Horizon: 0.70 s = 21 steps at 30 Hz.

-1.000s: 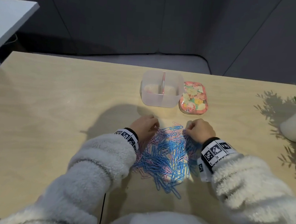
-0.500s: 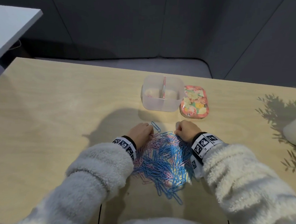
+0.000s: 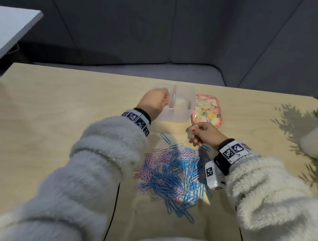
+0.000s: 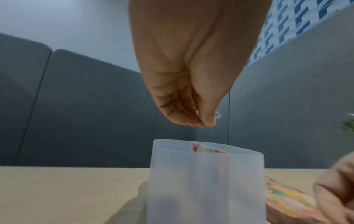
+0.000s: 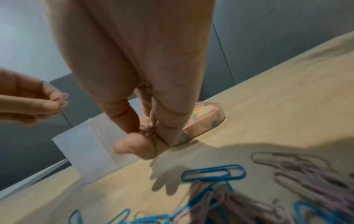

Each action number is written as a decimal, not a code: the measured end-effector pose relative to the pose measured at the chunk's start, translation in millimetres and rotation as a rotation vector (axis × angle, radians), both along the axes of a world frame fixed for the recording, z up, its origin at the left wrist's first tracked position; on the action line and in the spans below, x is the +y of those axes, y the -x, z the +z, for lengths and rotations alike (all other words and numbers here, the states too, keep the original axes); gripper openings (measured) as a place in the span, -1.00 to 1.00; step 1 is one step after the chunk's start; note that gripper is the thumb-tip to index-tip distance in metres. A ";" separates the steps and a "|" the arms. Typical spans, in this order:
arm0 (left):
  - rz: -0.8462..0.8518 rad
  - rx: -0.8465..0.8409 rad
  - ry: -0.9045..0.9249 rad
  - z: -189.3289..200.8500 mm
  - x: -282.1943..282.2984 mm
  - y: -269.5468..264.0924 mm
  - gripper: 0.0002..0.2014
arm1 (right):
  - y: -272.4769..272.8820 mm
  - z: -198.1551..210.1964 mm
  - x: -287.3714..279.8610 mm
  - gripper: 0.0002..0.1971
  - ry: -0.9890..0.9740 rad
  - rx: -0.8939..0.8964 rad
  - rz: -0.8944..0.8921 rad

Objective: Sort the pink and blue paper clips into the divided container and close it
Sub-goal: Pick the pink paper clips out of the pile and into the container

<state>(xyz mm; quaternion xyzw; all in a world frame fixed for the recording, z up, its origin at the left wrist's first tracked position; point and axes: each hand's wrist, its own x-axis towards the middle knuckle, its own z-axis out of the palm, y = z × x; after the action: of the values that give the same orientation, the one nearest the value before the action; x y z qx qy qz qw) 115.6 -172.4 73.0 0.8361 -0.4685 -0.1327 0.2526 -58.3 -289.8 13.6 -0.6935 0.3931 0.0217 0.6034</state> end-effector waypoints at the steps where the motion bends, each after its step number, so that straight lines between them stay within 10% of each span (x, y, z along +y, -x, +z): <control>1: 0.017 -0.045 -0.039 1.2 -9.7 -5.2 -0.84 | -2.5 1.6 1.2 -0.76 0.005 -0.003 -0.023; 6: -0.024 -0.123 -0.214 -6.7 -28.2 -12.4 -0.67 | -20.5 13.4 1.8 -0.79 0.274 -0.005 0.035; 15: 0.073 -0.043 0.056 -4.9 34.4 -3.6 -0.77 | -99.1 50.2 24.1 -0.69 0.804 -0.092 0.357; 21: 0.047 0.116 -0.279 -49.7 121.7 25.1 -0.90 | -80.5 37.8 53.9 -0.70 0.954 -0.128 0.455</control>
<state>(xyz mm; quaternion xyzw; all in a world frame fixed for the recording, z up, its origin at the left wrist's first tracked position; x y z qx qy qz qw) 90.5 -50.6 23.3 0.8647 -0.4105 -0.2386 0.1637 22.2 -235.8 51.5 -0.9586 0.1611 -0.0716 0.2237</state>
